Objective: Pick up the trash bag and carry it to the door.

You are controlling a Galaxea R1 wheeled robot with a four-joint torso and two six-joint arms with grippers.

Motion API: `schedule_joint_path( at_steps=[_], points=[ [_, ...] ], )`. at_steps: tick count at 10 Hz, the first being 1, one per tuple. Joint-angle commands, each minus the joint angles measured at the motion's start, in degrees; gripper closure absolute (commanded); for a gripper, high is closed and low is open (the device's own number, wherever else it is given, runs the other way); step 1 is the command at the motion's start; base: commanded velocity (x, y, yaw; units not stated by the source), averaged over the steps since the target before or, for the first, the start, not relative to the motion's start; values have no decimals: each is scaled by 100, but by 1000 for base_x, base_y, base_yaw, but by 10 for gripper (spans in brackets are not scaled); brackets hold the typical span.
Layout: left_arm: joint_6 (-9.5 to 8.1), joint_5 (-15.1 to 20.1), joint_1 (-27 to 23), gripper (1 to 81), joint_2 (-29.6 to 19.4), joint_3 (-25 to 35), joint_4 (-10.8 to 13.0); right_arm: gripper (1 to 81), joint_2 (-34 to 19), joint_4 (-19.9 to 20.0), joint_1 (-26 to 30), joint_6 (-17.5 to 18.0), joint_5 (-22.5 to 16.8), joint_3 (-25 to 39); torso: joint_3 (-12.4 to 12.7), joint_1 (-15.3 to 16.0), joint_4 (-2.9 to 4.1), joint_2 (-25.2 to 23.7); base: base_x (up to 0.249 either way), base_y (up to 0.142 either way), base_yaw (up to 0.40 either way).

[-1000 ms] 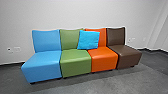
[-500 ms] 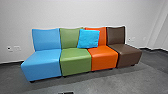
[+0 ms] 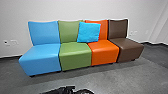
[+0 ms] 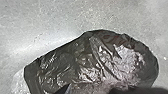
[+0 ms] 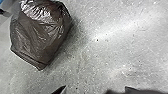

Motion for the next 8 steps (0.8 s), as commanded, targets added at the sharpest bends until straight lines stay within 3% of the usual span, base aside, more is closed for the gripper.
schedule_joint_path(
  at_steps=[1, 4, 6, 8],
  points=[
    [-82, 290, -959, 10, 111, -118, -88, 10, -238, 124, 579, 1, -249, 101, 0, 0, 0, 0, 0, 0, 0],
    [-82, 298, -942, 10, 331, -346, -43, 10, -194, 124, 579, 1, -250, 83, -2, 2, 0, 0, 0, 0, 0],
    [-91, 220, -951, 10, 375, -390, -88, 10, -159, 124, 571, 1, -250, 75, -402, 2, 0, 0, 0, 0, 0],
    [-91, -79, -1003, 10, 480, -443, -88, 10, -150, 124, 571, 1, -258, 75, -658, 2, 0, -2, 0, 0, 0]
  ],
)
